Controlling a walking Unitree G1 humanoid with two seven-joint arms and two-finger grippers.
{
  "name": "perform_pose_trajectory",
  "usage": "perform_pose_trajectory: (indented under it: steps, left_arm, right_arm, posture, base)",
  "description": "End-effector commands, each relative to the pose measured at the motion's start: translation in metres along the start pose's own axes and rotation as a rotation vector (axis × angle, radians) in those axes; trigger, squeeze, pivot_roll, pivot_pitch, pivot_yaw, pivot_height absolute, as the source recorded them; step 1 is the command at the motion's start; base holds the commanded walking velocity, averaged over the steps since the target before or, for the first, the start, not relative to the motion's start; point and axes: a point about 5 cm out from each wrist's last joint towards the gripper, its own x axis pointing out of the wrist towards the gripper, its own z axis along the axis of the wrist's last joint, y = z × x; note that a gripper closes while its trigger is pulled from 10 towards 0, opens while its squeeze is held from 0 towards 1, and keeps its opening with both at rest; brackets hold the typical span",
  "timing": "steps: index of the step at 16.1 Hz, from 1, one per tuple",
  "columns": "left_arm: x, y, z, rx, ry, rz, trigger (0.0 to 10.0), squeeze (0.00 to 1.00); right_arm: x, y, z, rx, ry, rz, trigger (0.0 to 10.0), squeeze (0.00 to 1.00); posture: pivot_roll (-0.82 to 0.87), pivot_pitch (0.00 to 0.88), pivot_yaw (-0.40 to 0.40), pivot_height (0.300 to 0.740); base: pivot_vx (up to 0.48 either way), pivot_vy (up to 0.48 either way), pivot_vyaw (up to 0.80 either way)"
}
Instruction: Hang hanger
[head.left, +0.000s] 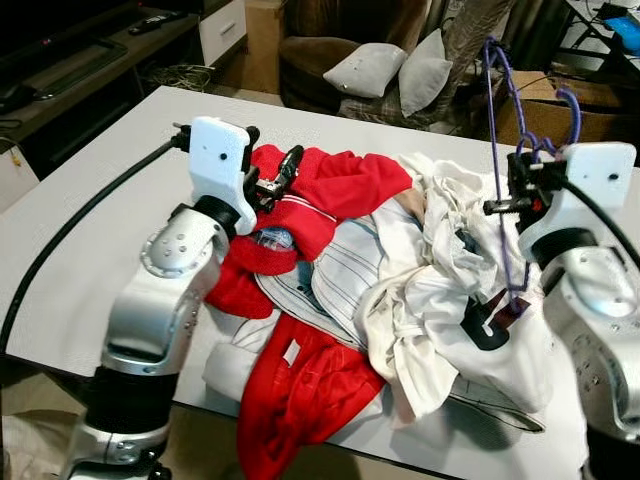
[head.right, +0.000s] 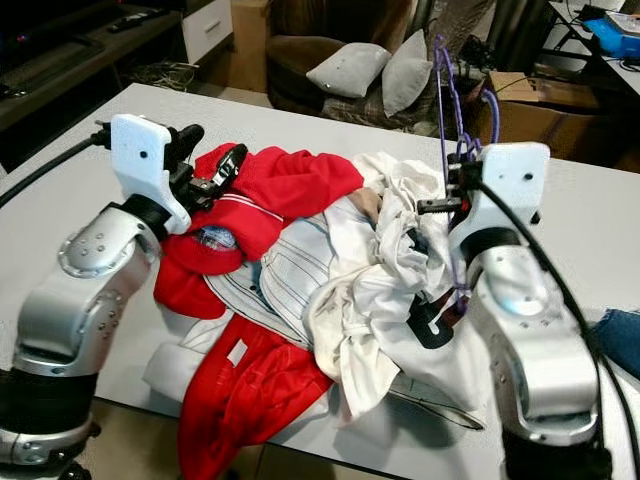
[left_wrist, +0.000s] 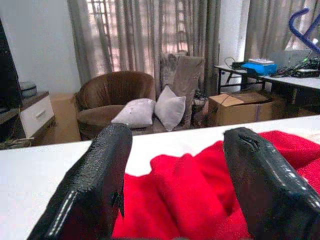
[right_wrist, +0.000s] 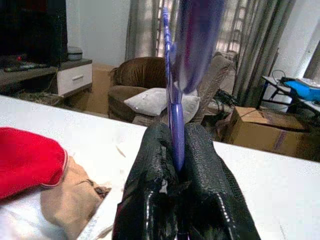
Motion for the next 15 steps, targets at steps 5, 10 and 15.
perform_pose_trajectory:
  steps: [5, 10, 15]
  left_arm:
    - [-0.0036, -0.0091, -0.0135, 0.019, 0.038, 0.002, 10.0, 0.00]
    - [-0.0034, -0.0098, -0.0129, 0.027, 0.034, -0.001, 10.0, 0.00]
    - [-0.0034, -0.0115, -0.0135, 0.029, 0.036, -0.007, 10.0, 0.00]
  right_arm:
    - [-0.0077, 0.0052, -0.0031, 0.005, 0.013, -0.012, 10.0, 0.00]
    - [-0.0073, 0.0058, -0.0009, 0.006, 0.004, -0.018, 10.0, 0.00]
    - [-0.0072, 0.0070, -0.0015, 0.005, 0.007, -0.007, 10.0, 0.00]
  posture:
    - [0.06, 0.000, -0.016, 0.740]
    - [0.06, 0.000, -0.014, 0.740]
    - [0.06, 0.000, -0.018, 0.740]
  base:
    - [0.000, 0.000, 0.00]
    - [0.000, 0.000, 0.00]
    - [-0.266, 0.000, 0.00]
